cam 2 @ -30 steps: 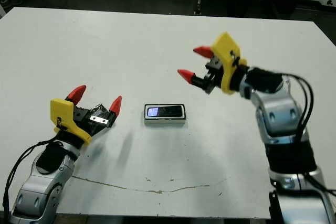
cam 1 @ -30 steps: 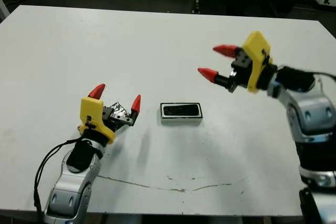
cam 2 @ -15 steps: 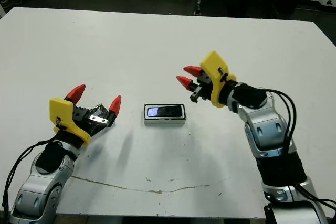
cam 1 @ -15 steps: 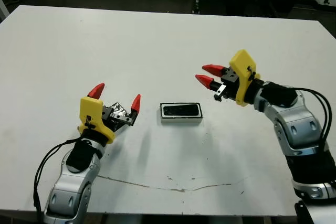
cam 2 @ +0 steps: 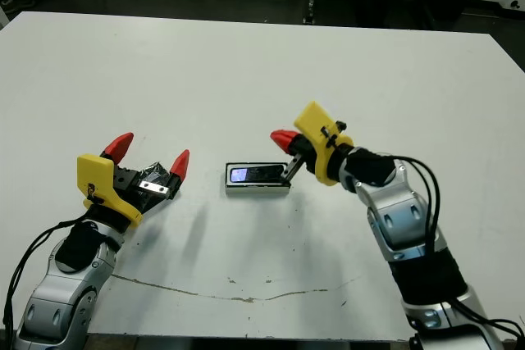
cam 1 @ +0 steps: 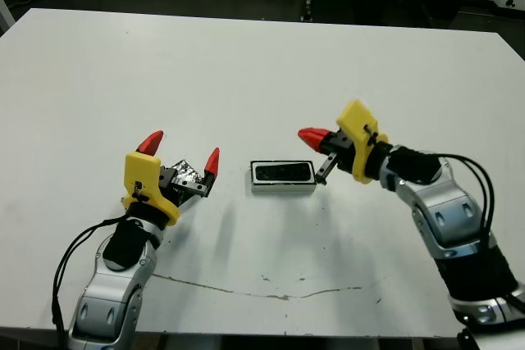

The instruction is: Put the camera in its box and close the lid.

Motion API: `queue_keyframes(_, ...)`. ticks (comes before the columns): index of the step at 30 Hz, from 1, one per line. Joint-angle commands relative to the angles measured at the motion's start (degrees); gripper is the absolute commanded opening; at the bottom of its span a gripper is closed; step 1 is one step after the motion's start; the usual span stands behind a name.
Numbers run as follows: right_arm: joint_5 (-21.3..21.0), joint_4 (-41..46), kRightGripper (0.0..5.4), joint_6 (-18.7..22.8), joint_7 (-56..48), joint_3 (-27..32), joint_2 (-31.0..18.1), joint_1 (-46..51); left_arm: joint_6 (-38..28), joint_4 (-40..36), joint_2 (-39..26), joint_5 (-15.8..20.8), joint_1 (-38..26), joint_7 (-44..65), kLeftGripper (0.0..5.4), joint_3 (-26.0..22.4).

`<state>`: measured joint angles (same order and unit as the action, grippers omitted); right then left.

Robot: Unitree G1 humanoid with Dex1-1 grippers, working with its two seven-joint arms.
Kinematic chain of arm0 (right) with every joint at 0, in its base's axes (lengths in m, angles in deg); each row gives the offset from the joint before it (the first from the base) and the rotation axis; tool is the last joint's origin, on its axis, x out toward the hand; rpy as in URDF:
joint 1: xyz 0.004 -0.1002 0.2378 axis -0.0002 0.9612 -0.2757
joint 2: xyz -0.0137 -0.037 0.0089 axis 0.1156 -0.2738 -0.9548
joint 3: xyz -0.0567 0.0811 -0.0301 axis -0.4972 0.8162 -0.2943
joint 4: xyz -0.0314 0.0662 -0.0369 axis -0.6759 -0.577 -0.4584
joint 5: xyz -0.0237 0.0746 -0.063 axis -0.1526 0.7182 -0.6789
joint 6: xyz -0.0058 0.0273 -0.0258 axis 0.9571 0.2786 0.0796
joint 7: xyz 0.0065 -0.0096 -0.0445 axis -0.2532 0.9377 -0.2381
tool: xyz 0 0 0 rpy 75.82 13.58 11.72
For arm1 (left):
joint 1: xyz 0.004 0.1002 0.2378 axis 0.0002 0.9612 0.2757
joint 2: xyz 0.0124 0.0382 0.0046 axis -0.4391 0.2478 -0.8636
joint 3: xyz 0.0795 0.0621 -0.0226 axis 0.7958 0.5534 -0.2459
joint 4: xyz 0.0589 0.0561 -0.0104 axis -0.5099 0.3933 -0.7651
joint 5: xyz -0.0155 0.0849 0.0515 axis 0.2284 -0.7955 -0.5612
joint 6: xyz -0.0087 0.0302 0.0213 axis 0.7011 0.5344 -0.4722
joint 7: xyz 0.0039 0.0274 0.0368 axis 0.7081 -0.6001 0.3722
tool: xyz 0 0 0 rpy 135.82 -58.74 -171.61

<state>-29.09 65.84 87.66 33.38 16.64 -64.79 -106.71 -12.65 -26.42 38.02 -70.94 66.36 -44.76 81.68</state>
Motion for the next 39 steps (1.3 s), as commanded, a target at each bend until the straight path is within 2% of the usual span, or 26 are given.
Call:
queue_keyframes(1, -0.84, -0.07, 0.02, 0.32, -0.43, -1.03, -1.47, 2.02, 0.89, -0.43, 0.09, 0.12, 1.21, -0.13, 5.4, -0.03)
queue_keyframes(3, -0.49, 0.08, 0.02, 1.78, -0.4, -1.2, -1.45, 3.07, 0.76, -0.33, 0.05, -0.16, 1.2, -0.22, 5.4, 0.08)
queue_keyframes(7, -0.51, -0.86, 0.02, 1.47, -0.43, -1.8, -1.6, 5.4, 0.42, -0.24, -0.1, -0.58, 1.2, -0.24, 5.4, 0.23)
queue_keyframes(12, -3.04, -3.54, 0.02, -2.08, -1.02, -3.76, -3.61, 7.08, 0.94, -0.37, -0.17, -0.08, 1.0, -0.11, 5.4, -0.17)
queue_keyframes(18, -2.58, -3.34, 0.02, -1.39, -1.8, -2.35, -5.5, 7.88, 0.79, -0.2, -0.12, 0.24, 0.83, 0.04, 5.4, -0.41)
queue_keyframes(21, -0.46, -2.46, 0.02, -2.62, -0.62, 1.31, -4.84, 9.1, 0.98, -0.99, -0.3, 0.34, 1.01, 0.13, 5.4, -0.5)
queue_keyframes(27, 3.61, 5.88, 0.02, -0.92, 3.9, 10.42, -3.54, 11.22, 1.22, -3.47, -2.52, 1.13, 1.25, 2.27, 5.4, -1.54)
queue_keyframes(31, 10.1, 12.16, 0.02, 2.39, 6.17, 18.18, -2.57, 12.45, 2.62, -6.09, -8.02, 2.58, 0.27, 7.43, 5.4, -3.43)
queue_keyframes(36, 14.31, 17.42, 0.02, 6.23, 9.19, 25.19, -3.84, 13.49, 5.27, -8.37, -16.94, 6.08, -2.62, 15.41, 5.4, -7.14)
queue_keyframes(39, 15.62, 17.63, 0.02, 4.93, 9.13, 27.16, -4.33, 14.19, 7.28, -8.74, -20.0, 8.35, -4.19, 17.66, 5.4, -9.36)
